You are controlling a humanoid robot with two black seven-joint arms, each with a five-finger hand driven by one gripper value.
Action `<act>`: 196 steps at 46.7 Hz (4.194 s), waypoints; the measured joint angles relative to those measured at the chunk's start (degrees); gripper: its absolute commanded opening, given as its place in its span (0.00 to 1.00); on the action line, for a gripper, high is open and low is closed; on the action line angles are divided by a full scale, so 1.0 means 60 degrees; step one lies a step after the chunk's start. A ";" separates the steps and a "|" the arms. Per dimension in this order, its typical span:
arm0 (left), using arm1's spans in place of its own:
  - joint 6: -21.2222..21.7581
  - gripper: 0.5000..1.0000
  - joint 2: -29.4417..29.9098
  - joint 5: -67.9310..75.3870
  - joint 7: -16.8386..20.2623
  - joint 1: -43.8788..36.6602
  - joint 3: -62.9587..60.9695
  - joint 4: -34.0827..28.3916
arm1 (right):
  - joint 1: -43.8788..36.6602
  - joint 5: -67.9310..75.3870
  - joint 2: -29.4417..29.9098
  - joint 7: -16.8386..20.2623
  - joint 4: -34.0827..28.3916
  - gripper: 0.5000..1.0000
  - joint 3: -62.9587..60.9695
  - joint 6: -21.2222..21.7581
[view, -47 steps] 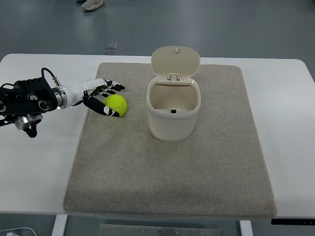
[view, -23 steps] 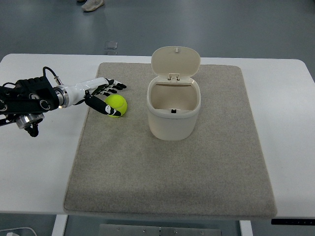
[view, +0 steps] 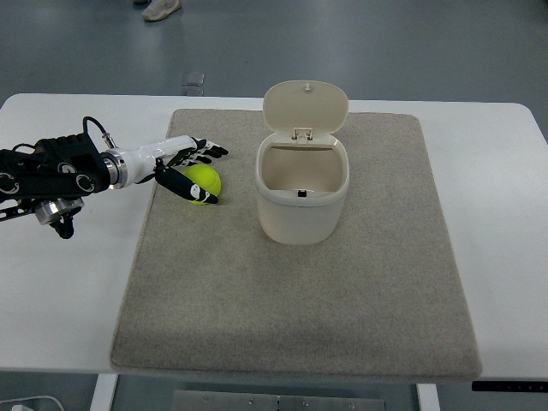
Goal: Put tennis ball into box with left hand
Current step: 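Curl the left hand fingers to grip the tennis ball, then lift the tennis ball up off the mat with the left hand, then carry the ball with the left hand over the open cream bin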
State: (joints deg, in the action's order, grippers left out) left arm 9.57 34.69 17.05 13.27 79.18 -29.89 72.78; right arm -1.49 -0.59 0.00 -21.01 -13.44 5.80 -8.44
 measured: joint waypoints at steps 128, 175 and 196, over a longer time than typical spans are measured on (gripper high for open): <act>-0.1462 0.00 -0.0525 -0.1714 0.0538 -0.2178 0.8982 -0.2001 | 0.0001 0.0002 0.0000 0.0000 0.0000 0.88 0.0000 0.0000; -0.1962 0.00 -0.0691 -0.0822 0.0542 -0.0683 0.6100 0.1300 | 0.0000 -0.0002 0.0000 0.0000 -0.0001 0.88 0.0000 0.0000; -0.2032 0.00 -0.0587 -0.0632 0.0567 -0.0782 0.5695 0.1448 | 0.0000 -0.0003 0.0000 0.0000 0.0005 0.88 0.0000 0.0000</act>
State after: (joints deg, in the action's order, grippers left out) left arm -2.62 31.17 13.26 16.67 74.49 4.28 81.47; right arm -1.49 -0.61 0.00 -21.01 -13.41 5.80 -8.44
